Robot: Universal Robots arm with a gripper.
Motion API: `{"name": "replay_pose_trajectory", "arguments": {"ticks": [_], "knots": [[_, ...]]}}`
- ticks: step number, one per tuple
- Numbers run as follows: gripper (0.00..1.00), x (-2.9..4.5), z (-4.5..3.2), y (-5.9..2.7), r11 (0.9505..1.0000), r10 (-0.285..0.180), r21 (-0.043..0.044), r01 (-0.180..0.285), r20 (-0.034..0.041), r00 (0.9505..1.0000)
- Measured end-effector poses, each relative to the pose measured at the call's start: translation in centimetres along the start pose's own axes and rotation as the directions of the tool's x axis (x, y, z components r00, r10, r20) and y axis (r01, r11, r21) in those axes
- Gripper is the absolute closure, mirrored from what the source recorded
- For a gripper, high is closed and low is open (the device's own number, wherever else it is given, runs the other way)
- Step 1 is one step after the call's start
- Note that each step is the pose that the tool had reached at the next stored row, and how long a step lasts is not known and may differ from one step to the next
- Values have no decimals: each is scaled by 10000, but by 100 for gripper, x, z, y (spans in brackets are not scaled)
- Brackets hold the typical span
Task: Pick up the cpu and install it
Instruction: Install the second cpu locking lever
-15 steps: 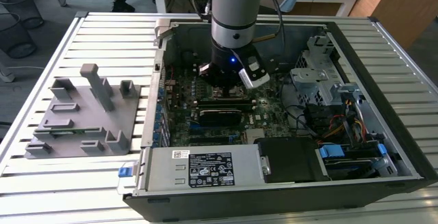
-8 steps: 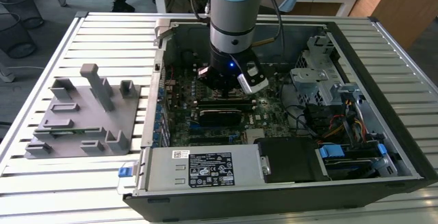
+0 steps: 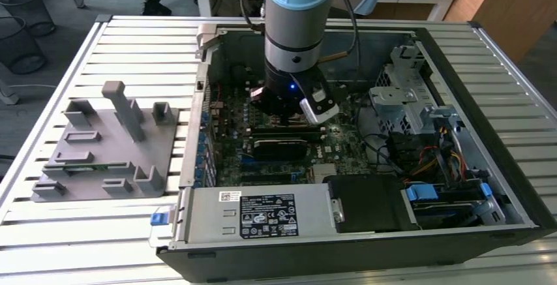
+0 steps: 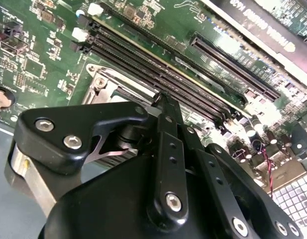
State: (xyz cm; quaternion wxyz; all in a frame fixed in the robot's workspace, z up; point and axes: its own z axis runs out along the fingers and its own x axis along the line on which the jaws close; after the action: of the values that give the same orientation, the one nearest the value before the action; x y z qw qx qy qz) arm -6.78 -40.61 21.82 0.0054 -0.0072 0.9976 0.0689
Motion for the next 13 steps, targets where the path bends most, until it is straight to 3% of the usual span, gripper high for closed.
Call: {"name": "replay_pose_trajectory", "arguments": {"ticks": [5,13], "knots": [[89,29,13,-40,10000,1,-38,-1,-1,10000],[89,48,54,-60,9999,2,-170,-2,2,10000]]}}
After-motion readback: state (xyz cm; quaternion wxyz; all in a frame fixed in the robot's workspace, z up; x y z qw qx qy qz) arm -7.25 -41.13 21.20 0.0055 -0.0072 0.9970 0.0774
